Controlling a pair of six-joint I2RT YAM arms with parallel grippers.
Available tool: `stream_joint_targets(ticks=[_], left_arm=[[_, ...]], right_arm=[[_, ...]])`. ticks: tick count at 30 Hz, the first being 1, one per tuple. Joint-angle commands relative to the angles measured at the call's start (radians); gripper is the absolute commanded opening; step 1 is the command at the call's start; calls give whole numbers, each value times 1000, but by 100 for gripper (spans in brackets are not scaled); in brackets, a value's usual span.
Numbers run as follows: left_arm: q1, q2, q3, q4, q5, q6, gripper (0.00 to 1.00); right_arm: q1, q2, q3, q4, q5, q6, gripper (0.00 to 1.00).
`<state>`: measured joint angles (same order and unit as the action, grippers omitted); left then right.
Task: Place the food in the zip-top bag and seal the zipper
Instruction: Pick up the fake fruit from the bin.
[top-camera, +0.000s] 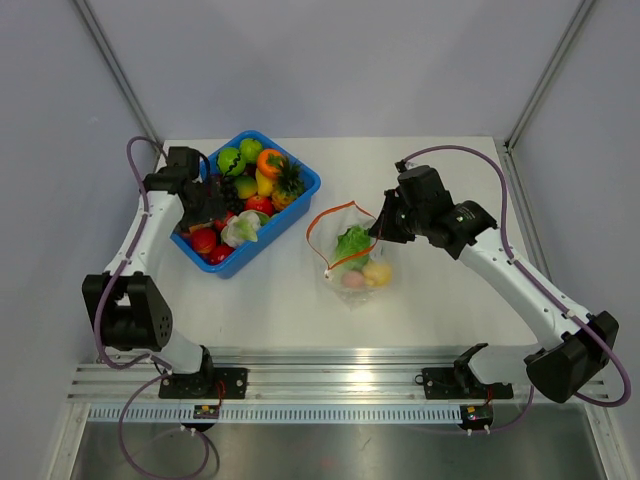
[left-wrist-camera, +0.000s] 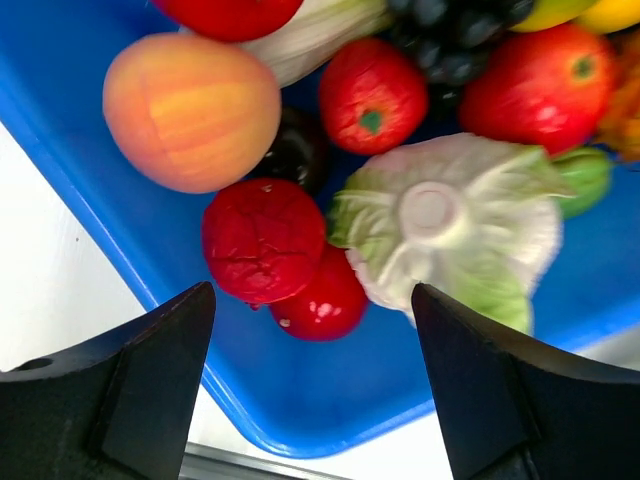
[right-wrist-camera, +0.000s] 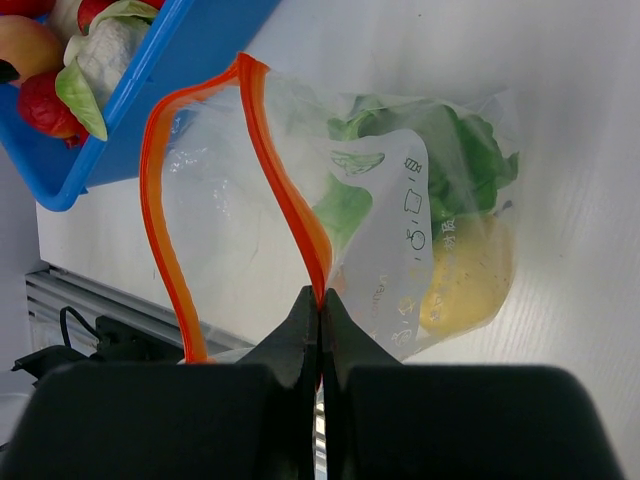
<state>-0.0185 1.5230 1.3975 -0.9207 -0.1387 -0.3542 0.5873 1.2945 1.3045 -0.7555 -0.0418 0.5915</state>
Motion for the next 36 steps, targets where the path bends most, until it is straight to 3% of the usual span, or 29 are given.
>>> stream_joint_targets(ticks=[1,8,17,20,22,23,32,36], left_arm=[[-1,15,-40,19,-75,18,82],[-23,83,-66,49,-116,6,82],[-51,141,-74,52,-199,-15,94],[-52,158,-74,62,-197,-19,94],[-54,166,-77,69,-185,-22,91],[-54,166,-83,81,-171,-23,80],[-66,95,-62,80,-141,-25,54],[-66,10,-29,77,-124,-23,51]], right_arm=[[11,-8,16,56,-20,-2,0],[11,-1,24,56,-26,-2,0],[11,2,30,48,-26,-1,0],[11,0,35,47,-24,1,0],[9,0,38,45,-23,-1,0],[12,-3,39,42,-21,2,0],[11,-24,30,35,-12,7,0],[11,-34,32,27,-3,10,0]])
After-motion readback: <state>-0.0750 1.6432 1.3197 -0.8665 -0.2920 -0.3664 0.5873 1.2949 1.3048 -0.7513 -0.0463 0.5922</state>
